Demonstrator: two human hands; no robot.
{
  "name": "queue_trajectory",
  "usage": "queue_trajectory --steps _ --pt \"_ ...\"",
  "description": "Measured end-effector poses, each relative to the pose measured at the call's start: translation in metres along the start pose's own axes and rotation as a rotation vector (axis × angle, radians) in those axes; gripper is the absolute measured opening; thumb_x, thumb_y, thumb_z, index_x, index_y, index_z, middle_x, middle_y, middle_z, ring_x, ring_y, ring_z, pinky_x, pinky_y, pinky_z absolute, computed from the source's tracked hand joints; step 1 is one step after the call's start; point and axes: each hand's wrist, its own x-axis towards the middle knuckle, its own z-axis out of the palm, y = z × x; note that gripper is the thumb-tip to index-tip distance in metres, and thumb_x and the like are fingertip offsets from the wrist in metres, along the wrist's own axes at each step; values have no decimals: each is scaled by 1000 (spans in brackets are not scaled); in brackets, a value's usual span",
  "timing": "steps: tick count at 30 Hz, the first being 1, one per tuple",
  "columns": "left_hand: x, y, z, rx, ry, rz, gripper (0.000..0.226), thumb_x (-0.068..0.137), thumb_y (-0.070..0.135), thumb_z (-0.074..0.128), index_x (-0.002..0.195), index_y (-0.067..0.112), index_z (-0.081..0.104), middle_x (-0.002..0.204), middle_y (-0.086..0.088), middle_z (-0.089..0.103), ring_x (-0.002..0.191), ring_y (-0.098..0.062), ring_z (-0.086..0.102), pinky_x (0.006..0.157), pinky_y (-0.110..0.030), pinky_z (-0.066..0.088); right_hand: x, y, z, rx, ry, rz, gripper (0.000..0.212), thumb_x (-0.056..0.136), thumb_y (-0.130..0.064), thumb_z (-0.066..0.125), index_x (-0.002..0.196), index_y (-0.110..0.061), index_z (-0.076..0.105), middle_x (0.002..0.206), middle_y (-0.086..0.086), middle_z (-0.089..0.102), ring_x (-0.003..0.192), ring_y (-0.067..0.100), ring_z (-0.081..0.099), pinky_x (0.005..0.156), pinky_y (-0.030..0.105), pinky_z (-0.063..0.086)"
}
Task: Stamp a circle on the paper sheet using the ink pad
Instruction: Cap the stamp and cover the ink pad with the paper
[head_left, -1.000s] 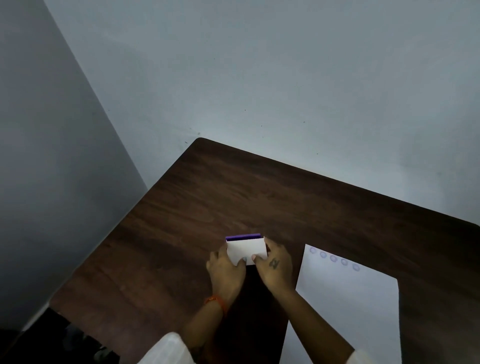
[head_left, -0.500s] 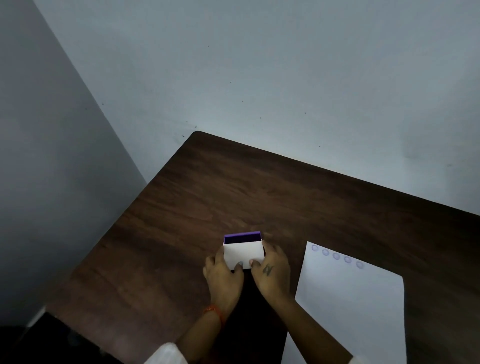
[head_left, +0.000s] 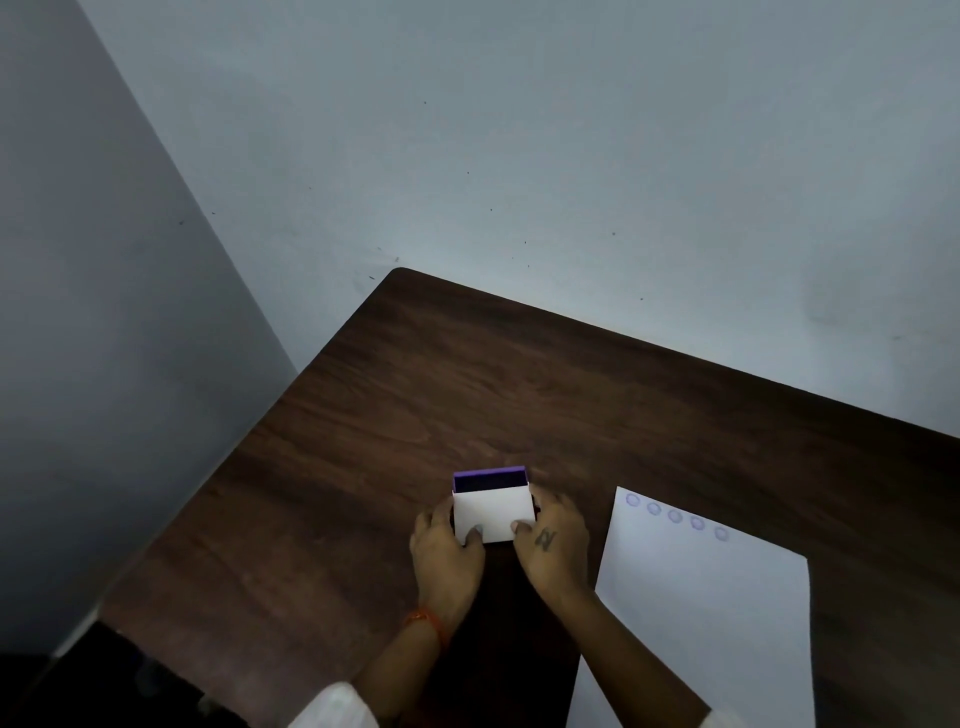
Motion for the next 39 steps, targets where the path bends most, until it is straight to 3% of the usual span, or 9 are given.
queue_trajectory --steps 18,32,39 --pt "5 -1 2 14 10 71 44 84 11 61 127 11 51 129 -12 53 117 -27 51 103 -45 43 7 4 -1 42 46 16 39 85 -14 62 123 -12 54 127 10 59 116 26 57 97 31 48" --pt "9 -3 3 -17 7 30 39 87 12 58 126 12 51 131 -11 51 116 -26 52 102 -42 45 13 8 2 12 22 25 41 85 -15 62 125 -12 53 129 10 58 118 26 56 100 33 48" --pt "20 -7 -1 -71 30 5 26 88 7 55 114 10 60 121 -12 62 112 -25 56 98 -39 47 18 10 3 -19 1 10 43 83 -16 65 125 -13 53 128 9 60 117 26 57 99 34 48"
